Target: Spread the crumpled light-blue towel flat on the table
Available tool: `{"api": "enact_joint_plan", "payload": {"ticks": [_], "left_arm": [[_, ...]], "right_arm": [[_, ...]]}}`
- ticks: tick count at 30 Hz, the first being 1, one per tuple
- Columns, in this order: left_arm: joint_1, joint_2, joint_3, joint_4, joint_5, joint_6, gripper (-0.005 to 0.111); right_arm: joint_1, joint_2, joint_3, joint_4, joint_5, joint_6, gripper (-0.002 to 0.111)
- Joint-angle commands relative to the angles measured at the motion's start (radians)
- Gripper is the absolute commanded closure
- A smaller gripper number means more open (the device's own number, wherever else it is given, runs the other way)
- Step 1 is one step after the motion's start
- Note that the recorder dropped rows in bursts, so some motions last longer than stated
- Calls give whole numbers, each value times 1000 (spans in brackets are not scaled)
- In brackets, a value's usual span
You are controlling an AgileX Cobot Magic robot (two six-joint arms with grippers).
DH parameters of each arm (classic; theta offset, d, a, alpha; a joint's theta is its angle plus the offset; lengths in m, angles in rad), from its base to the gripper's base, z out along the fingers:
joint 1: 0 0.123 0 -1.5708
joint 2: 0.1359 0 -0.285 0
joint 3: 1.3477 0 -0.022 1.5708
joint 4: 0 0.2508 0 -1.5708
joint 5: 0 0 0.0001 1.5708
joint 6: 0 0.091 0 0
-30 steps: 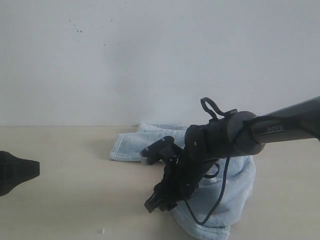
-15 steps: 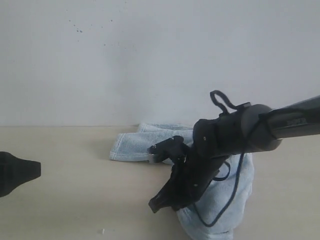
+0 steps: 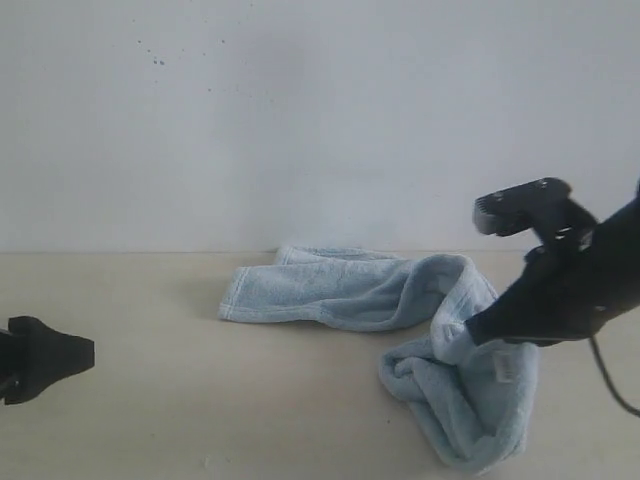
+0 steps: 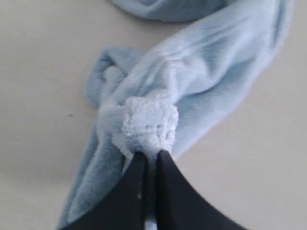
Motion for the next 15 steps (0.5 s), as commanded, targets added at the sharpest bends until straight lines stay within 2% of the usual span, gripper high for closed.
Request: {"api": "enact_joint_plan", "payload": {"ticks": [1,3,9,12,15], "left_arm": [[-4,115,-5,-314,81,309,48],[-4,186,-26,-320,142,405,48],[-4,414,-152,-320,242,405,48],[-19,501,-249,-320,239,405,48],[-61,575,-357,-320,206,408,48]], "right_arm": [[-103,-56,18,-7,58,-47,107],[-115,-56,18,-4,62,-45,107],[-114,-54,18,-42,55,-9,107],[-121,-54,18,-67,49,-9,107],[-124,-54,18,-69,30,-9,107]]}}
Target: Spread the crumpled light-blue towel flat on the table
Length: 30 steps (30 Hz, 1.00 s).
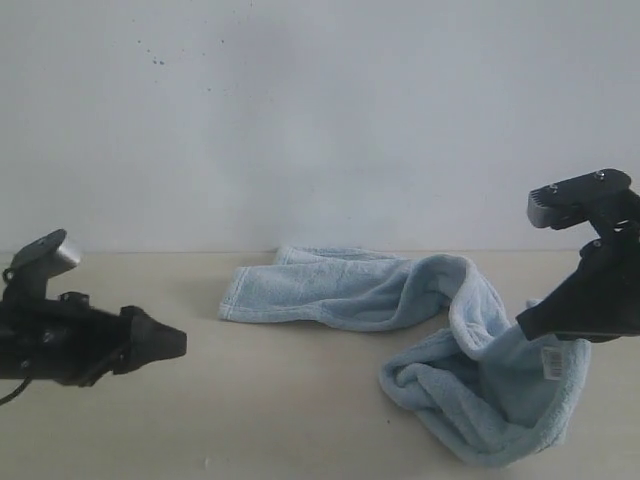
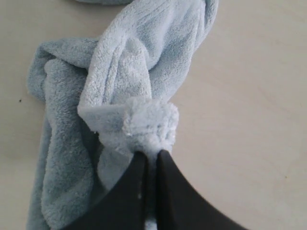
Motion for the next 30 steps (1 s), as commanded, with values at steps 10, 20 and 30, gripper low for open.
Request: {"api": "enact_joint_plan", "payload": {"ticks": [10,20,30], "left_arm": [[-136,315,-503,-14,-282,49,48],[-136,591,-703,-14,-266,12,48],[-136,652,-769,-14,-316,72,48]], "right_arm": [[-11,-7,2,-22,-62,-1,107],[-11,-7,2,-22,-108,-1,107],[-11,-7,2,5,-126,-8,107]]}}
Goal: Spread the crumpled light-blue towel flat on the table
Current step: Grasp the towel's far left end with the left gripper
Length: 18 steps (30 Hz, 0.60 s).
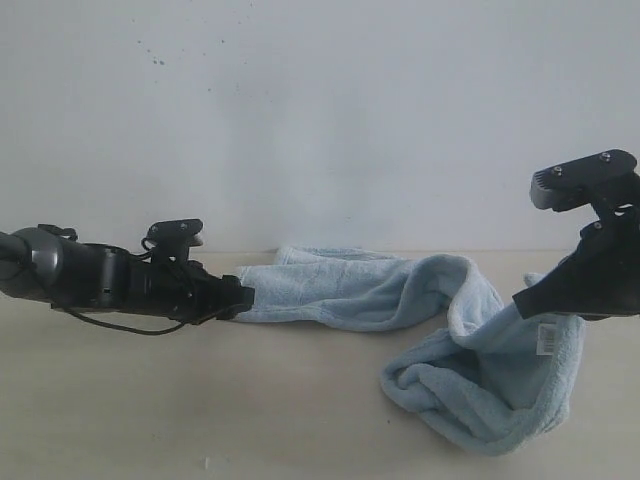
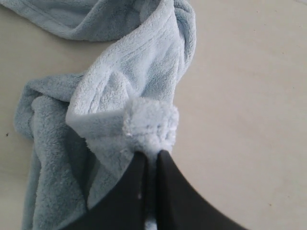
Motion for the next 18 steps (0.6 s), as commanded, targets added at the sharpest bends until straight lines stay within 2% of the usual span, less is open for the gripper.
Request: {"api": "enact_joint_plan", "payload": {"ticks": [1,10,12,14,18], "left_arm": [[-9,-3,-6,-6,-22,31,48],[-11,64,-35,-6,3,24,48],[-11,69,-41,-6,-2,24,53],[-11,71,-42,-6,-3,33,65],[-11,71,-42,-6,8,50,102]], "right_arm": [[-7,-7,2,9,-22,-12,107],[-7,-7,2,13,-22,-12,107],[-7,-7,2,13,-22,-12,107],[-7,-7,2,21,-22,-12,107],[-7,-7,2,34,-22,-12,107]]}}
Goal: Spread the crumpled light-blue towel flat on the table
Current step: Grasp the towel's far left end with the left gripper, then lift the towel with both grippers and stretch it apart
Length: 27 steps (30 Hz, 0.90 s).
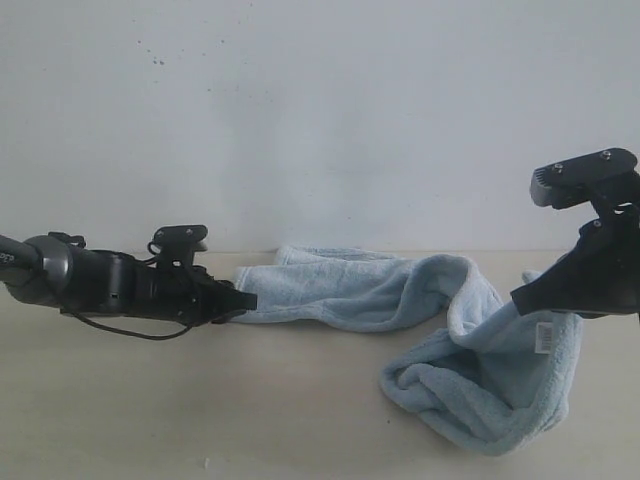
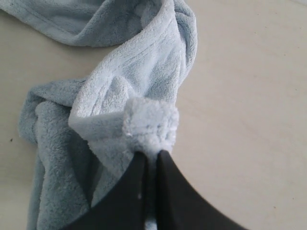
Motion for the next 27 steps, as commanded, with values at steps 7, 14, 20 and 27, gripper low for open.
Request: {"api": "enact_joint_plan", "payload": {"ticks": [7,14,20,27], "left_arm": [[-11,-8,8,138,34,-105,103],[17,-208,68,355,34,-266,103],[116,-403,218,357,34,-293,103],[254,-660,412,319,34,-335,103]], "right_arm": [[-7,-7,2,11,-12,-6,107],[-7,-7,2,11,-21,-4,107],[-7,-72,2,9,-5,-4,107],[-7,-216,2,-128,96,69,107]]}}
